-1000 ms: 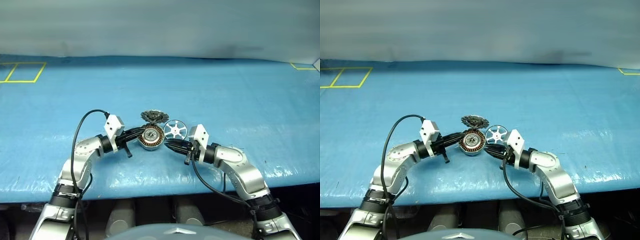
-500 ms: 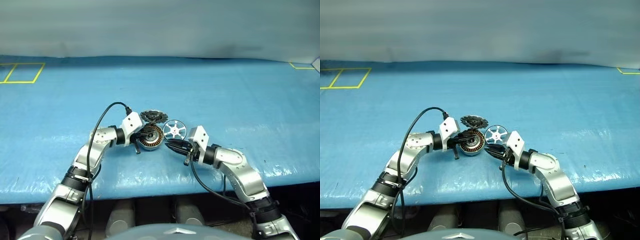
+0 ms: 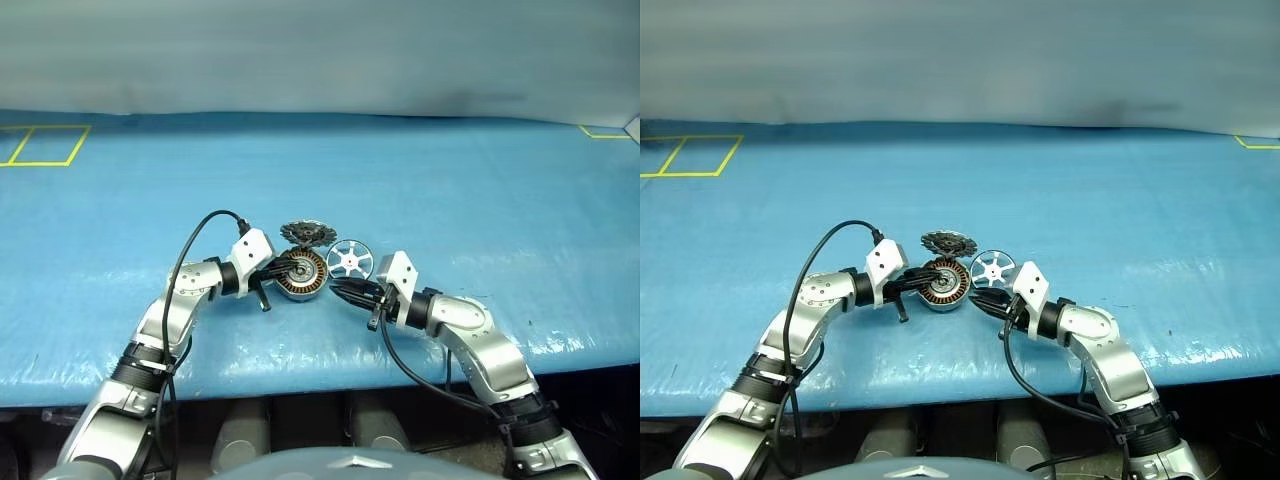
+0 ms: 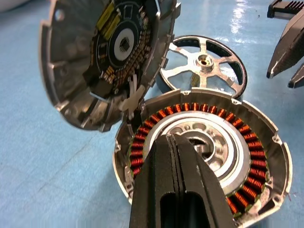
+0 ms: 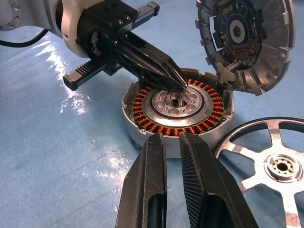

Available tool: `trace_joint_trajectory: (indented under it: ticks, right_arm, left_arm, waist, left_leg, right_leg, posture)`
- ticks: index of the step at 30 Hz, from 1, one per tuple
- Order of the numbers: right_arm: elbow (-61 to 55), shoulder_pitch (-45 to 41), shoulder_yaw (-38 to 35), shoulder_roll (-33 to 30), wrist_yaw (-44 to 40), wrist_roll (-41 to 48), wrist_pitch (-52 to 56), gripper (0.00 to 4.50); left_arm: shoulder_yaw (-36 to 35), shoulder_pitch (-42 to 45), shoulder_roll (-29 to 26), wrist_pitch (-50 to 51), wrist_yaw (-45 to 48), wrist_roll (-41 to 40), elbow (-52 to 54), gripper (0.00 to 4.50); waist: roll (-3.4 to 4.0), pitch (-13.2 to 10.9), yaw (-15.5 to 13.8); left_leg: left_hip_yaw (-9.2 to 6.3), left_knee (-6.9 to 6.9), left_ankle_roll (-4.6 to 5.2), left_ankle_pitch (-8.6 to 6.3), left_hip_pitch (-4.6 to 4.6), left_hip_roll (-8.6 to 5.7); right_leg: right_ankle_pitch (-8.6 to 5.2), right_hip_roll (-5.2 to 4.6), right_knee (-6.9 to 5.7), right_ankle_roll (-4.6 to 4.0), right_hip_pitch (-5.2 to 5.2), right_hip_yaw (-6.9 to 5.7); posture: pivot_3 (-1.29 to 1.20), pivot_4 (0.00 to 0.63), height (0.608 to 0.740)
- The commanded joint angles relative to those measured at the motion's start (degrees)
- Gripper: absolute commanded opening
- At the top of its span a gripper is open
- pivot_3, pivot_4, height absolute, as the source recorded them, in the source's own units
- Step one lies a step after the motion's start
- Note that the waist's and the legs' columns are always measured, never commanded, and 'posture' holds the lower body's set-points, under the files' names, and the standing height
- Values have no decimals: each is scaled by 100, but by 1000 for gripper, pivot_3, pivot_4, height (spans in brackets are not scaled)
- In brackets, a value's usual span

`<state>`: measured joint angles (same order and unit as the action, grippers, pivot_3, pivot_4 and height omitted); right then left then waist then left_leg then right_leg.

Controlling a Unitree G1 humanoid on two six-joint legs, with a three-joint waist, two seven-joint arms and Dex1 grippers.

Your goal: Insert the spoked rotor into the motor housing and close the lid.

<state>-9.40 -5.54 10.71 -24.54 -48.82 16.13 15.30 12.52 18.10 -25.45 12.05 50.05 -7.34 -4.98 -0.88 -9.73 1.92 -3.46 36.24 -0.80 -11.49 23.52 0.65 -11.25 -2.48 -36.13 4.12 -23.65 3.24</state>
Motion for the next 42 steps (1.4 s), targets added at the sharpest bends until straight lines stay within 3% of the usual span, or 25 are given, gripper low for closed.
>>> trace_joint_trajectory:
  ticks: [1,8,14,42]
  right_arm:
    - [-50,-91,-13,21,-38,22,-134,584]
    - [-42,-107,-17,14,-41,19,-151,584]
    - [-34,-105,-16,13,-35,9,-168,584]
    - [-5,-88,-5,59,58,-146,-256,584]
  left_arm:
    - [-30,-50,-27,-14,6,-16,198,0]
    - [-379,41,251,-171,-298,-241,226,0]
    - [-519,54,461,31,-7,-844,556,0]
    - [80,-51,-114,364,166,-73,330,0]
  waist:
    - [0,0,-2]
    - [0,0,-3]
    - [0,0,-6]
    - [0,0,13]
  left_leg:
    - [0,0,0,0,0,0]
    - [0,0,0,0,0,0]
    - [0,0,0,0,0,0]
    - [1,0,0,0,-2,0]
  right_leg:
    - [0,0,0,0,0,0]
    - [0,0,0,0,0,0]
    - [1,0,0,0,0,0]
    - [1,1,-2,0,0,1]
  posture:
    - [0,150,740]
    - [0,150,740]
    - [0,150,740]
    - [0,150,740]
